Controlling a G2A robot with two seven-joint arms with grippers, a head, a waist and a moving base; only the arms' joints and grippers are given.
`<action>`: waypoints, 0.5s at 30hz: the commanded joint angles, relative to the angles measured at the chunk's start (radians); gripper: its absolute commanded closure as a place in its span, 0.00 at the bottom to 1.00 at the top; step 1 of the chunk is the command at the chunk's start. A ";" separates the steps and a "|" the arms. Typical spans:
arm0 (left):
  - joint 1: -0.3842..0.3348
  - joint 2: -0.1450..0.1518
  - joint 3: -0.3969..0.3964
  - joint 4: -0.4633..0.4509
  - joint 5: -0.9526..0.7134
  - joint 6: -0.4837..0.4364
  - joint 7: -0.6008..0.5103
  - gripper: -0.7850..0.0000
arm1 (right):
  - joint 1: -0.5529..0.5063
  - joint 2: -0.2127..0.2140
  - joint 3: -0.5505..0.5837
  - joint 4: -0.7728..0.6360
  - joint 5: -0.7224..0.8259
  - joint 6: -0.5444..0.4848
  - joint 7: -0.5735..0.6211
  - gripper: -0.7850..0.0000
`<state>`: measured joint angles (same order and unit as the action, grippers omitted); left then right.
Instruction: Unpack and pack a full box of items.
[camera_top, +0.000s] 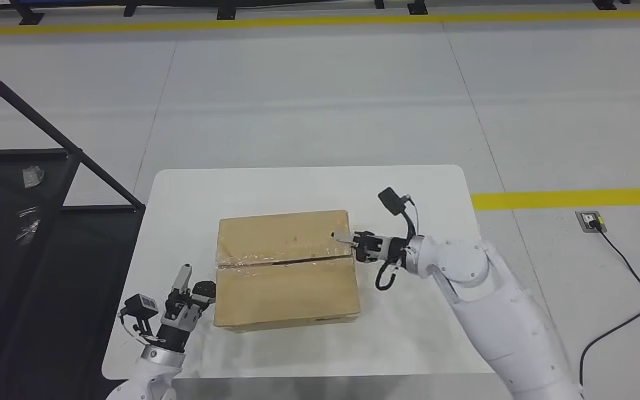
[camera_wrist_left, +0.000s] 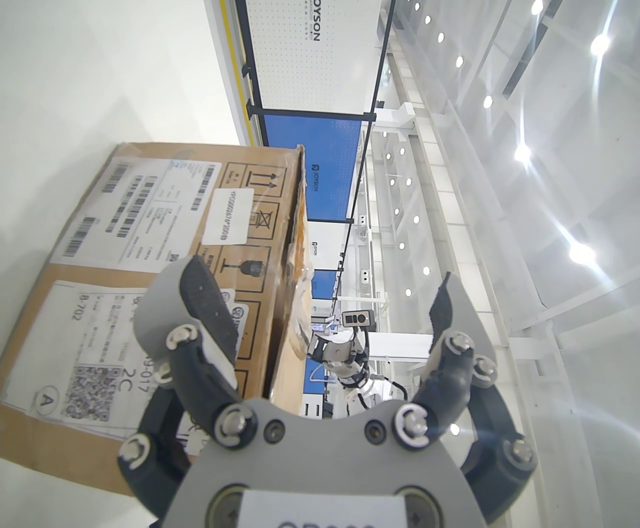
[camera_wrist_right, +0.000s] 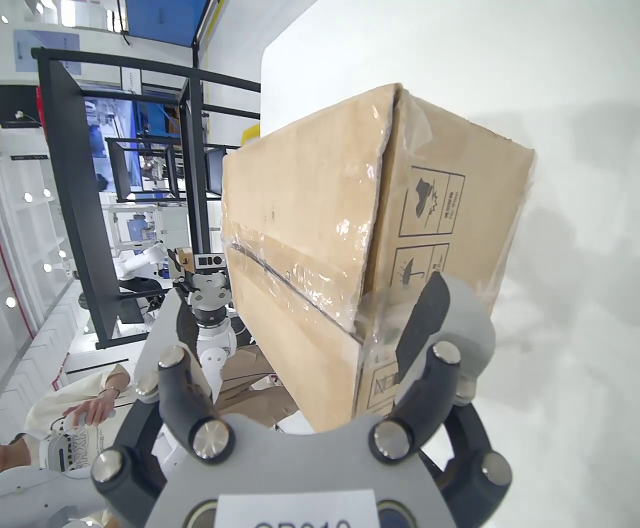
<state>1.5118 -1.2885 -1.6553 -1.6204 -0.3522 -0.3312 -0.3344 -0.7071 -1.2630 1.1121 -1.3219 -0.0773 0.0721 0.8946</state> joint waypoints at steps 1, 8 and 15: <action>0.001 0.000 0.000 -0.001 0.000 -0.002 0.001 0.00 | -0.004 0.000 0.004 0.002 0.026 -0.023 0.014 0.00; 0.004 0.001 0.002 -0.001 0.000 -0.002 0.002 0.00 | 0.015 -0.004 -0.025 0.052 0.059 -0.068 0.070 0.00; 0.009 0.001 0.010 -0.010 0.005 -0.006 0.002 0.00 | 0.063 -0.020 -0.074 0.148 0.086 -0.081 0.067 0.00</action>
<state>1.5199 -1.2877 -1.6460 -1.6287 -0.3471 -0.3367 -0.3319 -0.6520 -1.2811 1.0431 -1.1894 0.0070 -0.0075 0.9641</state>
